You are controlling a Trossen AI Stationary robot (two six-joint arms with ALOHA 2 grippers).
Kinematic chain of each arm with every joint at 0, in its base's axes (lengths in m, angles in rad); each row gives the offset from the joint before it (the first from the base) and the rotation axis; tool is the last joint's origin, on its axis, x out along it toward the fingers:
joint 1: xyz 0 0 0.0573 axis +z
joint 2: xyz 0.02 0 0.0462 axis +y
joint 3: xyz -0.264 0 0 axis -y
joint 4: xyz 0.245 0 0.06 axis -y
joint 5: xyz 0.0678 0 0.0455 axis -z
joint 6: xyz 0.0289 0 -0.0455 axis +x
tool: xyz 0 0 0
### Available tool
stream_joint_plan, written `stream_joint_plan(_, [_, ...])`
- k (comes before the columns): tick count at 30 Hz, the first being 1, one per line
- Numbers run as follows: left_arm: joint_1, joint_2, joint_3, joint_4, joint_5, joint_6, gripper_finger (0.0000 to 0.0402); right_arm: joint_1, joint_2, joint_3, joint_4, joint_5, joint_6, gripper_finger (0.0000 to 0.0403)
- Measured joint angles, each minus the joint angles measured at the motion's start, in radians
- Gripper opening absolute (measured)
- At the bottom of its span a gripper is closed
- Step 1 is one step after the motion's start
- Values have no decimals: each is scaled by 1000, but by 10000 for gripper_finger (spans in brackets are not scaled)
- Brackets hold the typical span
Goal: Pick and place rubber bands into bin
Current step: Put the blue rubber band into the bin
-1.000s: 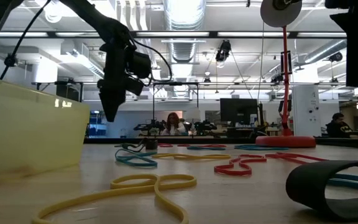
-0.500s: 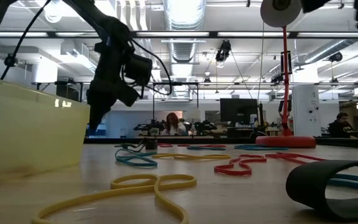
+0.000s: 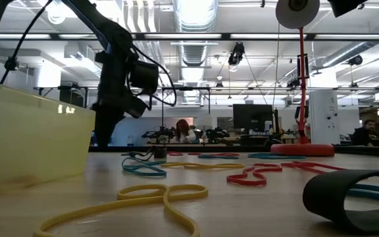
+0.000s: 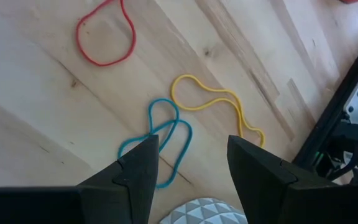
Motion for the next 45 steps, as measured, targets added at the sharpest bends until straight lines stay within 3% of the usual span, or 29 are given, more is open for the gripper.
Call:
stream_joint_plan(8, [91, 50, 123, 16, 10, -106, 168, -5, -53, -57, 1, -1, 18, 177])
stream_joint_plan(15, [176, 159, 170, 51, 218, -183, 168, -8, -102, -77, 0, 26, 81, 177])
stream_joint_plan(20, [183, 209, 174, 49, 237, -197, 168, -7, -125, -83, 1, 26, 138, 175])
stream_joint_plan(25, [180, 189, 179, 52, 208, -196, 168, -7, -129, -83, 0, 26, 164, 173])
stream_joint_plan(31, [180, 129, 215, 61, 68, -167, 168, -8, -125, -106, 0, 28, 152, 171])
stream_joint_plan(45, [178, 180, 218, 77, 37, -166, 168, -8, -125, -124, 5, 25, 157, 171])
